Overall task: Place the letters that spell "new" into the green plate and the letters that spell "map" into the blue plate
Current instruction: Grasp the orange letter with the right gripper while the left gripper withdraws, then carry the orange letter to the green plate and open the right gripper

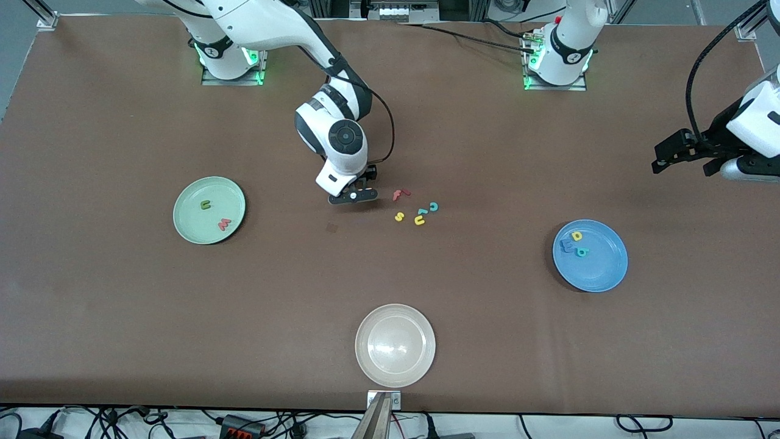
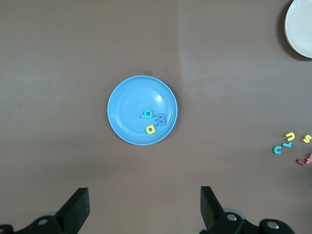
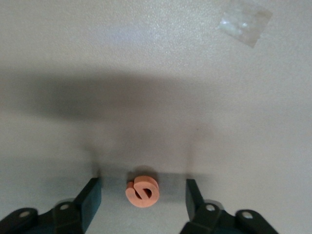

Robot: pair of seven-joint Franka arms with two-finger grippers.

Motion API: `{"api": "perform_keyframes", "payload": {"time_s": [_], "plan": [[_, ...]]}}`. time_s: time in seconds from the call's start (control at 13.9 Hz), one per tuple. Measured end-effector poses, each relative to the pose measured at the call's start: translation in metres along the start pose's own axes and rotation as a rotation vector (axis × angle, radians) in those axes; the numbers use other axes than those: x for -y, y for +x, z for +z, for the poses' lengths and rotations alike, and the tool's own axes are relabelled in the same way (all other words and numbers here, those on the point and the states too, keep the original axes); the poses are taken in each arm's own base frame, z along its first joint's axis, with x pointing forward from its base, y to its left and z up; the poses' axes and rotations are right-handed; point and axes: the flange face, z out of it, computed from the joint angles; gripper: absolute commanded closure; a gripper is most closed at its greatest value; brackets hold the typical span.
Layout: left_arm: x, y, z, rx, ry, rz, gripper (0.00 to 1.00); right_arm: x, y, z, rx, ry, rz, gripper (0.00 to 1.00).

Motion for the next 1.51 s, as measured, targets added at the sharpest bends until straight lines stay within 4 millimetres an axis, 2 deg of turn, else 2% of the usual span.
{"api": "perform_keyframes", "payload": {"time_s": [0.22, 0.5, 0.65, 0.93, 1.08, 1.15, 1.29, 1.36, 1.51], "plan": [[0.000, 0.000, -0.001, 0.001, 0.000, 0.000, 0.00, -0.001, -0.002, 0.002, 0.004, -0.002, 0.002, 0.30], [0.000, -0.001, -0.003, 0.005, 0.000, 0.000, 0.00, 0.000, -0.002, 0.000, 0.003, 0.000, 0.001, 0.71], [0.000, -0.001, -0.004, 0.004, 0.000, 0.000, 0.00, 0.001, -0.003, -0.001, 0.002, 0.002, 0.000, 0.81], [0.000, -0.001, -0.004, 0.005, 0.000, 0.001, 0.00, -0.004, -0.002, -0.005, 0.004, 0.000, 0.007, 0.83], [0.000, -0.001, -0.004, 0.005, 0.000, 0.000, 0.00, -0.014, 0.005, -0.019, -0.005, 0.006, 0.026, 0.83], [0.000, -0.001, -0.004, 0.005, 0.000, 0.001, 0.00, -0.027, 0.011, -0.035, -0.006, 0.007, 0.049, 0.83], [0.000, -0.001, -0.004, 0.005, 0.000, 0.001, 0.00, -0.072, 0.026, -0.075, 0.013, 0.000, 0.117, 0.83], [0.000, -0.001, -0.004, 0.005, 0.000, 0.001, 0.00, -0.103, 0.034, -0.089, 0.024, 0.000, 0.145, 0.83], [0.000, -0.001, -0.004, 0.005, 0.000, 0.001, 0.00, -0.185, 0.055, -0.099, 0.063, 0.007, 0.174, 0.83]]}}
